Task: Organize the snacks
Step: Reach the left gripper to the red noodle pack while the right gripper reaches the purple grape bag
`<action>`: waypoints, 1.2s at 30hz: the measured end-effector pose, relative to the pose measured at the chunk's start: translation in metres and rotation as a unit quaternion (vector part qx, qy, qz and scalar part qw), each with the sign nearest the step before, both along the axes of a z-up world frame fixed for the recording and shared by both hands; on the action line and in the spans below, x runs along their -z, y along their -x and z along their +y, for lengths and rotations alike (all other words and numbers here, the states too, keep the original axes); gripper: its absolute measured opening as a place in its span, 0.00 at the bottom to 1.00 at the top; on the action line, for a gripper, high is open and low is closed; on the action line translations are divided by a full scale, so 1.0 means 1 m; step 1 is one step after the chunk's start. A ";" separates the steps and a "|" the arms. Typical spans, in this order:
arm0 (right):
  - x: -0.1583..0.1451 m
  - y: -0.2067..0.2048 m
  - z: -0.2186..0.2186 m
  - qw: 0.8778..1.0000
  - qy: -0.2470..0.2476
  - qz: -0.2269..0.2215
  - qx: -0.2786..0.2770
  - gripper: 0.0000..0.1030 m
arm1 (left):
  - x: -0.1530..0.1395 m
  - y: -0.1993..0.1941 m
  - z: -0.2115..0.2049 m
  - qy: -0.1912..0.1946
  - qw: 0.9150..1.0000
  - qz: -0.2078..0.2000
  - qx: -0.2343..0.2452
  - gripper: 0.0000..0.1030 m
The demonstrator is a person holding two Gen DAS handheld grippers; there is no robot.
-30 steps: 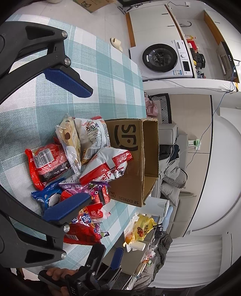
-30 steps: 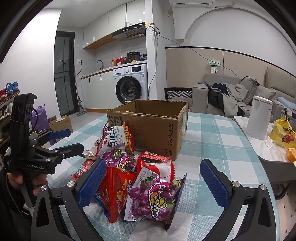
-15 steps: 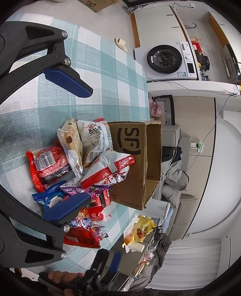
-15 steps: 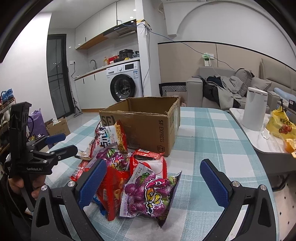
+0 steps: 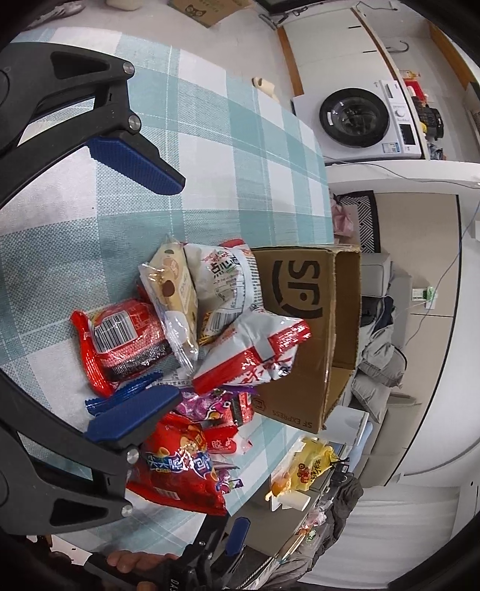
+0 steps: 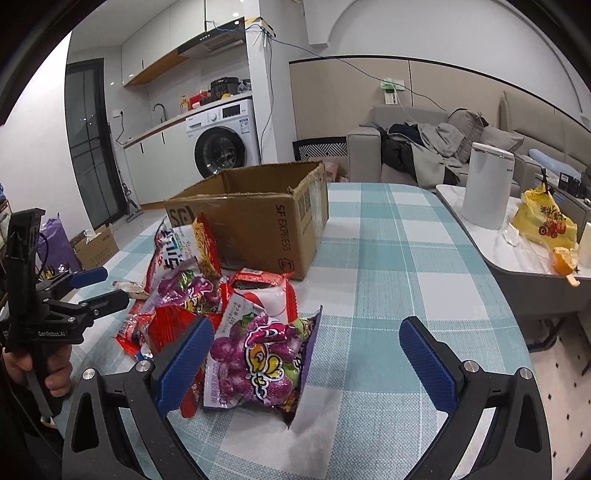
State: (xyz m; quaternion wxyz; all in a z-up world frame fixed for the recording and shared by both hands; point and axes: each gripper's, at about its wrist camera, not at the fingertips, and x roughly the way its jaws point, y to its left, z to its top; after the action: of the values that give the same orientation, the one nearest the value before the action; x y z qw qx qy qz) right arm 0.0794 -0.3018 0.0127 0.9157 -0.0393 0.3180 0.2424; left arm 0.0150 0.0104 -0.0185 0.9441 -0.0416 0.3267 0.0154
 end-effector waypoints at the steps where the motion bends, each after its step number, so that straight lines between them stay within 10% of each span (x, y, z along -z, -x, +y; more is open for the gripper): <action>1: 0.002 -0.002 0.001 1.000 0.003 0.005 0.001 1.00 | 0.001 -0.001 0.001 0.001 1.000 0.004 -0.001 0.99; 24: 0.032 -0.025 0.026 0.993 -0.003 0.116 -0.028 0.90 | 0.040 -0.037 -0.005 0.040 0.992 0.118 0.023 0.99; 36: 0.038 -0.024 0.031 0.988 -0.011 0.144 -0.045 0.69 | 0.042 -0.042 -0.014 0.049 0.991 0.118 0.047 0.75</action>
State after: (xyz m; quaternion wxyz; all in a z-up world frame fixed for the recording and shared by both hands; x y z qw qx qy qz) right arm 0.1037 -0.2708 -0.0256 0.8489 -0.0077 0.4420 0.2898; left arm 0.0574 -0.0032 -0.0609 0.8953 -0.0702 0.4381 -0.0405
